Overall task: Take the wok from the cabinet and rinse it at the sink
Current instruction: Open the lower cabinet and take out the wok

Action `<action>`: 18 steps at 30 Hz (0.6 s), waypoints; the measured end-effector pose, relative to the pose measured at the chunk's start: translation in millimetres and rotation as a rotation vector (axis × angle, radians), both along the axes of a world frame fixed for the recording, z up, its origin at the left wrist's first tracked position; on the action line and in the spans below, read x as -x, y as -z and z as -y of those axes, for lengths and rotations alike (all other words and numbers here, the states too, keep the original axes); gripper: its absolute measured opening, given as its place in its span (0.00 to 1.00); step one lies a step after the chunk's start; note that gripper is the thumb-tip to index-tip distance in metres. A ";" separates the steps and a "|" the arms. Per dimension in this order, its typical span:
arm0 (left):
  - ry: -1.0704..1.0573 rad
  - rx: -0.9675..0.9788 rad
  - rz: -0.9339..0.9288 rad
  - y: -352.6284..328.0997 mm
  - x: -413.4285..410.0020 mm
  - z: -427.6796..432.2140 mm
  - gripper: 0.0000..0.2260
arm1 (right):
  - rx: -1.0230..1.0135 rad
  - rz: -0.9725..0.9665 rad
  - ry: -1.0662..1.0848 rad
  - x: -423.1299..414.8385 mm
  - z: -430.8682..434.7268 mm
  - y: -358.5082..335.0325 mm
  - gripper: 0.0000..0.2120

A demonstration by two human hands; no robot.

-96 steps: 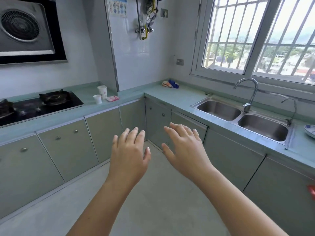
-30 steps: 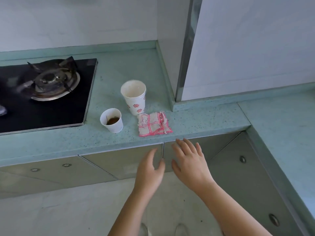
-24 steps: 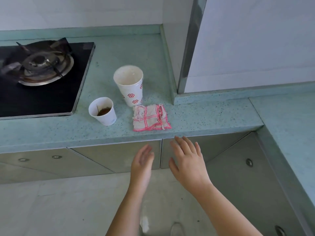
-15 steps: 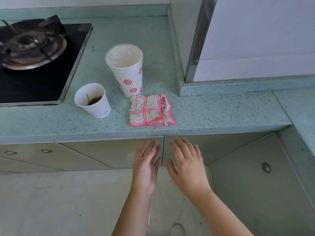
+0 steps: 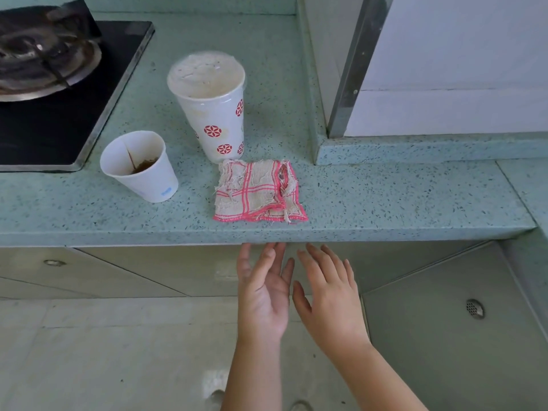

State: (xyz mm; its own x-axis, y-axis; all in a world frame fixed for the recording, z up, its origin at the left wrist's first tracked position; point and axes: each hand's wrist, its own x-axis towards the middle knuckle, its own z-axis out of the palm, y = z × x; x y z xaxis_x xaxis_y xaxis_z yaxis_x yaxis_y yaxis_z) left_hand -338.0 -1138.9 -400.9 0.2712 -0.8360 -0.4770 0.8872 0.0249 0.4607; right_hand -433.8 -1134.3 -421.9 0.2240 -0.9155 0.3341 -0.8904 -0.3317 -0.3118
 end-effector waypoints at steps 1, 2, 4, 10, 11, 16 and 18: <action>-0.005 -0.001 0.002 0.0 0.2 0.1 0.20 | 0.003 0.003 0.000 1.9 -0.1 0.8 0.19; -0.008 -0.002 0.012 0.3 0.5 -0.2 0.20 | 0.004 0.007 0.000 3.7 -0.5 1.7 0.19; -0.016 0.004 0.038 0.5 2.3 -2.5 0.21 | 0.003 0.009 -0.001 7.0 -1.8 3.1 0.20; -0.046 -0.011 0.111 2.4 6.5 -22.8 0.21 | -0.006 -0.008 -0.019 13.6 -15.3 5.1 0.20; -0.039 -0.021 0.129 2.5 6.3 -26.9 0.21 | -0.008 -0.003 -0.023 13.8 -18.3 5.5 0.20; -0.009 -0.048 0.185 2.3 2.6 -55.9 0.21 | -0.025 -0.003 -0.046 13.2 -39.8 4.5 0.20; 0.005 -0.069 0.210 3.5 -0.6 -68.3 0.22 | -0.031 0.004 -0.055 9.7 -47.9 4.0 0.21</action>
